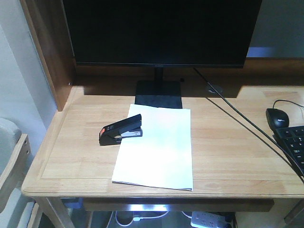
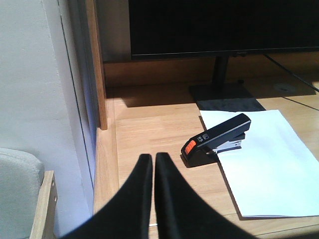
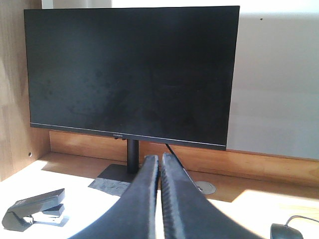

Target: Grab stapler and paper to desk for stapling

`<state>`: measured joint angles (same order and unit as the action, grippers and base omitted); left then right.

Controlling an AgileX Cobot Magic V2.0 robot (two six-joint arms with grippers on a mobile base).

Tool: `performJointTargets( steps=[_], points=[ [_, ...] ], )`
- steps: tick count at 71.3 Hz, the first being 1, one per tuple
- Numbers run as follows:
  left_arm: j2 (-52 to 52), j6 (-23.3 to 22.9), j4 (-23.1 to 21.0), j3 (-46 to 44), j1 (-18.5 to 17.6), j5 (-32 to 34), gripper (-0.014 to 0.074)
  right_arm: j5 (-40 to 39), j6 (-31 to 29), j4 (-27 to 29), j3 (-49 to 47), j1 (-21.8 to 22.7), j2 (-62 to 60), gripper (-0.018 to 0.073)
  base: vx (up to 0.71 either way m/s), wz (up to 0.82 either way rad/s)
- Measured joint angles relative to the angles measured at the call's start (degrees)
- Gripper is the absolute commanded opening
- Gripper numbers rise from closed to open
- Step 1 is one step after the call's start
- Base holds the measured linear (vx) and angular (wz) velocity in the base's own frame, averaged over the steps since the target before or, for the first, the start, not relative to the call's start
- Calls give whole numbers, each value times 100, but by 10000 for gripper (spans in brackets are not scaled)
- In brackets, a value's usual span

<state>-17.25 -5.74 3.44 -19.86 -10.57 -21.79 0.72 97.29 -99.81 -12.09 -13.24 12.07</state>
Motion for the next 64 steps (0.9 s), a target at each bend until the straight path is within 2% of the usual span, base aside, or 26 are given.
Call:
performJointTargets(
  steps=[6,20,26,39,51,64],
  points=[
    [5,30,13,38,0,11,-6,0,0,0,0,0,0,-10,0,0],
    [376,433,44,460,0,335,-6,0,0,0,0,0,0,-10,0,0],
    [692,543,46,831,8,772,-6,0,0,0,0,0,0,-10,0,0],
    [1544,574,-73,1917,329,1685,-6,0,0,0,0,0,0,-10,0,0],
    [1792,574,-81,2123,637,1761,-6,0,0,0,2,0,0,-10,0,0],
    [1797,574,10,2123,784,1803,-6,2,0,0,2,0,0,-10,0,0]
  ],
)
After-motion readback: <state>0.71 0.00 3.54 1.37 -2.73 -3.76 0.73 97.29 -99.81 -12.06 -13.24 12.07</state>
